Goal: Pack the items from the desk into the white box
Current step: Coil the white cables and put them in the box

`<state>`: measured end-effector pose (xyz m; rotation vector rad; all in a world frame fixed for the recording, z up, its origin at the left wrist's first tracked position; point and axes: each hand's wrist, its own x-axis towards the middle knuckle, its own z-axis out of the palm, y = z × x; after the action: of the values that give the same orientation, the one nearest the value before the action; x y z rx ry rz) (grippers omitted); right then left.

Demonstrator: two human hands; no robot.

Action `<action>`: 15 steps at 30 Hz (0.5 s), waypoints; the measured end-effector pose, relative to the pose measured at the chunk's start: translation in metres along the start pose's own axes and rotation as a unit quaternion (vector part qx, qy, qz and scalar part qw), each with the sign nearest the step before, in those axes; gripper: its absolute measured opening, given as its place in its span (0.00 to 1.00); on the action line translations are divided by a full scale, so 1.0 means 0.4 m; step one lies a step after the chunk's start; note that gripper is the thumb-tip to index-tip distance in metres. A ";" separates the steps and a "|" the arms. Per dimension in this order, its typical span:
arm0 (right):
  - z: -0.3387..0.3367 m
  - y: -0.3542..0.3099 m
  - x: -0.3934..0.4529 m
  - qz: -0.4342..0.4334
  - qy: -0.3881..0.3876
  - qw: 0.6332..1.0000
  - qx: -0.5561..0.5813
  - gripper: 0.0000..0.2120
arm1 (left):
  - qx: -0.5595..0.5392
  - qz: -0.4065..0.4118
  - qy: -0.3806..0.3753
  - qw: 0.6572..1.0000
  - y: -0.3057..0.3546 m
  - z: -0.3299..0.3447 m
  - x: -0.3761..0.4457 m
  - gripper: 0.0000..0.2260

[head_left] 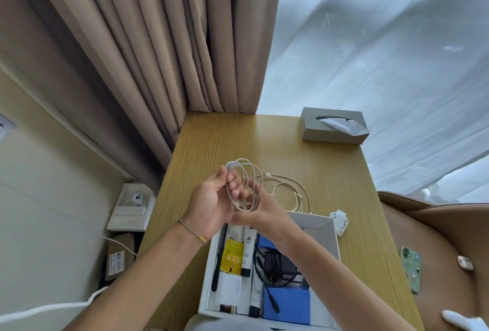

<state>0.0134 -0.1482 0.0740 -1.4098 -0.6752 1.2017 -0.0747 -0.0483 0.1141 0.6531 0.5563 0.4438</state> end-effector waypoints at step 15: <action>0.037 0.023 0.007 0.007 0.060 0.983 -0.175 0.09 | 0.409 0.222 0.231 0.855 -0.060 -0.051 -0.010 0.18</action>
<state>-0.0015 -0.1424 0.0665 -1.7655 -0.8220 1.0314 -0.0852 -0.0583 0.0859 1.5366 1.0795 0.8211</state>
